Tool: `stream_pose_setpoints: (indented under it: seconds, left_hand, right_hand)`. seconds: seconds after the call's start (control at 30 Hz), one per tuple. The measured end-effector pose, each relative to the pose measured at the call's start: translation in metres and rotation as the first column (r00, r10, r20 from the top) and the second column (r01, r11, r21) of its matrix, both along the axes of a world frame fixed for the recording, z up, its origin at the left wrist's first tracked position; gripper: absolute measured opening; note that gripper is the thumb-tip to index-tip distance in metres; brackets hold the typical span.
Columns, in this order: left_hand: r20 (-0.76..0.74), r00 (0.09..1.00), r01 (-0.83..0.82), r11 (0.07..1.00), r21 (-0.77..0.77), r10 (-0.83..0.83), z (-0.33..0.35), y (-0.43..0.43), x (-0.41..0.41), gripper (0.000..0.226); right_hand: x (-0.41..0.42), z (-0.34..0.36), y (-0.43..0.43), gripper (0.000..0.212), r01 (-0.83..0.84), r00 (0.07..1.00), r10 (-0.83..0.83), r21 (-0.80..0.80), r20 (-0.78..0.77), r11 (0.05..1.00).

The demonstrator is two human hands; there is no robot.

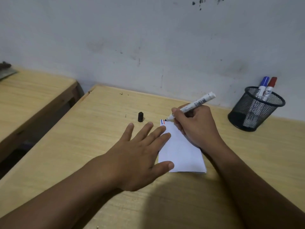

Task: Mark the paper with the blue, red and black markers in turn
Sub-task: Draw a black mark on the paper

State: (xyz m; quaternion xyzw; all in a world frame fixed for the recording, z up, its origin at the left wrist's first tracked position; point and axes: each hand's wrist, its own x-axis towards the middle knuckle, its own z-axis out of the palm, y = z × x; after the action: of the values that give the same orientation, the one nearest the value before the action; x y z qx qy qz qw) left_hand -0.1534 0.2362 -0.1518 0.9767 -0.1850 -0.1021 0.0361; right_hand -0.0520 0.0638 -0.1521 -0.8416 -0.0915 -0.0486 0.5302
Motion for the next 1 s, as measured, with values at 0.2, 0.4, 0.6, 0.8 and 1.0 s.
stream_pose_setpoints:
  seconds: [0.2,0.4,0.6,0.8,1.0]
  left_hand:
    - [-0.016,1.0,0.0,1.0,-0.005,0.0,0.0003,-0.0006,-0.0009,0.073]
    - [-0.026,1.0,-0.006,1.0,-0.005,0.006,0.0016,-0.0002,-0.0007,0.074]
    - [-0.031,1.0,-0.002,1.0,-0.009,0.002,0.0025,-0.0002,-0.0012,0.074]
    - [-0.047,0.999,-0.008,1.0,-0.012,0.007,0.0053,-0.0011,-0.0009,0.073]
    - [0.028,1.0,0.003,0.996,-0.09,0.0,-0.0028,0.0039,-0.0013,0.074]
  right_hand:
    - [-0.0008,-0.0037,0.0002,0.023,0.012,1.0,-0.011,-0.029,0.009,1.0]
    - [0.0006,-0.0021,0.0014,0.022,0.011,1.0,-0.011,-0.045,0.015,0.999]
    - [0.0023,-0.0012,-0.0006,0.02,-0.002,1.0,0.002,-0.018,-0.022,1.0]
    - [0.0015,-0.0017,-0.0004,0.018,-0.009,0.999,0.009,0.001,-0.032,1.0]
    - [-0.0022,-0.0003,-0.0042,0.022,0.035,0.999,-0.035,0.173,-0.002,0.984]
